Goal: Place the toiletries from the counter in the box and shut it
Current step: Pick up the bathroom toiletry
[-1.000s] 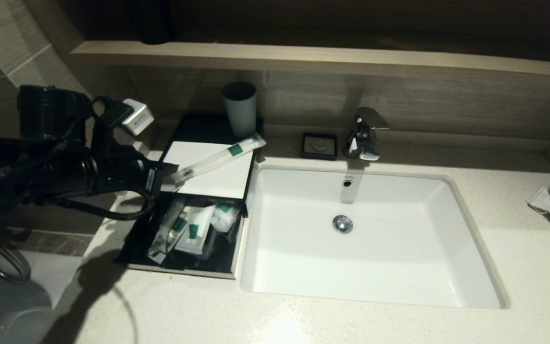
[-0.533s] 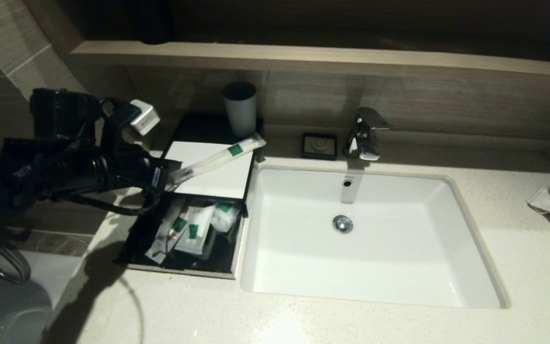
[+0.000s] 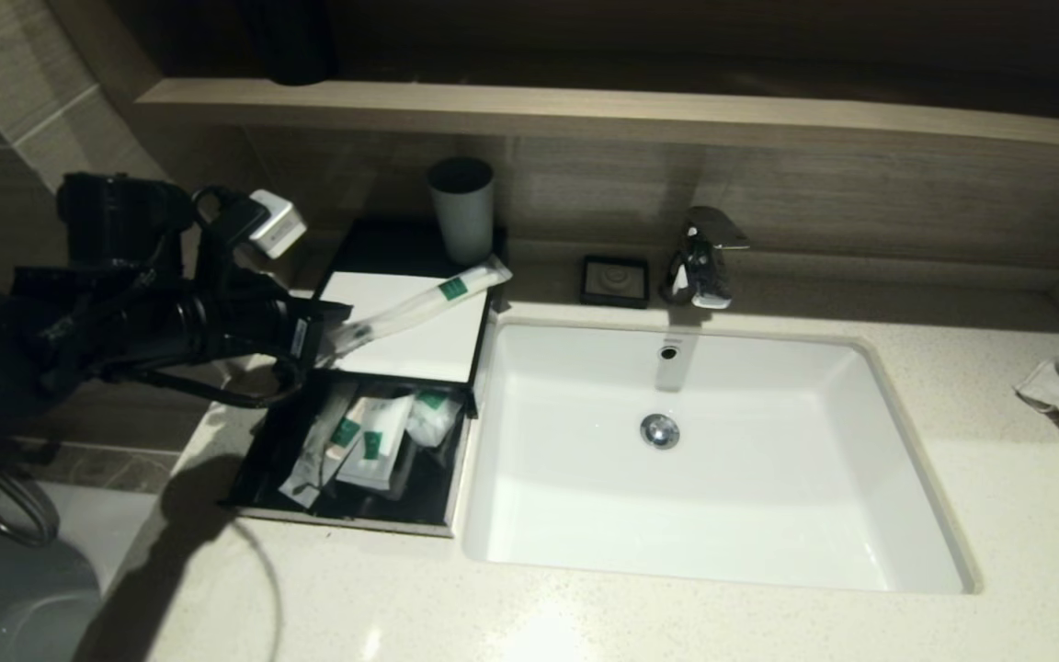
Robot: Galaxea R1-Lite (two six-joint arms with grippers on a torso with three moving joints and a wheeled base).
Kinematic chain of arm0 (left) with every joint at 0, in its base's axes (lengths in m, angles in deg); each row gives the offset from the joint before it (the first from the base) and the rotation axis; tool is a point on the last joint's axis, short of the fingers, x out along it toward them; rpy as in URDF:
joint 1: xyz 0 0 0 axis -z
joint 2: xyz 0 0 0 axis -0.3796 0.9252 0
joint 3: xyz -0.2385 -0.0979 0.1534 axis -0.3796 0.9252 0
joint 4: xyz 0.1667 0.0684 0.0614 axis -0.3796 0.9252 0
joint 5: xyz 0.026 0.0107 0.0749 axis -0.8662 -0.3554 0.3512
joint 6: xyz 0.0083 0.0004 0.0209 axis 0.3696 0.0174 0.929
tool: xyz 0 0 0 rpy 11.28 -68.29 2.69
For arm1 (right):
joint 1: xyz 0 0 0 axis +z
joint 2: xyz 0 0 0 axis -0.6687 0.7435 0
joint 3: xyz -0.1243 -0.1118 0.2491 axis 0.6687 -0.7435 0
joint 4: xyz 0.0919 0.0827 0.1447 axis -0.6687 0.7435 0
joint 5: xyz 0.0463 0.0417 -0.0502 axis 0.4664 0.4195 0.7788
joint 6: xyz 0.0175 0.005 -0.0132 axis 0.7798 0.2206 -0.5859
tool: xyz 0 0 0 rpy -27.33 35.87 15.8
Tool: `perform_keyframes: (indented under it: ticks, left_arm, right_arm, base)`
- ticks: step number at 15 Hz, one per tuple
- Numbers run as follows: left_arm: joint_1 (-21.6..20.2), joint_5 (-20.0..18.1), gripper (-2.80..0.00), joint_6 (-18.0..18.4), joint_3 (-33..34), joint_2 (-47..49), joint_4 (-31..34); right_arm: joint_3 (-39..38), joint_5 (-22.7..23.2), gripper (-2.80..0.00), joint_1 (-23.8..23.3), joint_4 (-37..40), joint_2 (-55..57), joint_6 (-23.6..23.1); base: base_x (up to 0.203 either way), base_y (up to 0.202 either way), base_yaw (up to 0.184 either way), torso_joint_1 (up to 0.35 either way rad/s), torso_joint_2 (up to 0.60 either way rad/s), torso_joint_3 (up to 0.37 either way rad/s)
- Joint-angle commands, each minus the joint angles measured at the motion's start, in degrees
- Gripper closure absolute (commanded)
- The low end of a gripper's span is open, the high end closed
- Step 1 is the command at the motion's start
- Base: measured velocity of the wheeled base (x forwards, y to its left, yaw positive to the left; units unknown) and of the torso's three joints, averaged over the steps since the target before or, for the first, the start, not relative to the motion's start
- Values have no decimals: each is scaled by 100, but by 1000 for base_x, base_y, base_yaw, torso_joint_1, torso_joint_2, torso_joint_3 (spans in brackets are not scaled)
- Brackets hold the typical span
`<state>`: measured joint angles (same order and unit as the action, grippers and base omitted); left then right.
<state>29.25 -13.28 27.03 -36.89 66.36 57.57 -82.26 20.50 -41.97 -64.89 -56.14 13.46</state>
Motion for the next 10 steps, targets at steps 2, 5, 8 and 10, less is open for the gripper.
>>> perform_keyframes:
  ticks: [2,5,8,10]
  left_arm:
    - [-44,-156,0,34,7,72,-71]
    - [-35,-156,-280,48,7,24,-71]
    - [-13,-147,-280,65,16,72,-71]
    - [15,-147,-280,66,16,88,-71]
  right_arm:
    - [0,0,0,0,1,8,0]
    - [0,0,0,0,1,9,0]
    - [0,0,0,0,1,8,0]
    - [0,0,0,0,1,5,0]
  base:
    - [0,0,0,0,0,0]
    - [0,0,0,0,0,0]
    - [0,0,0,0,0,0]
    - [0,0,0,0,0,0]
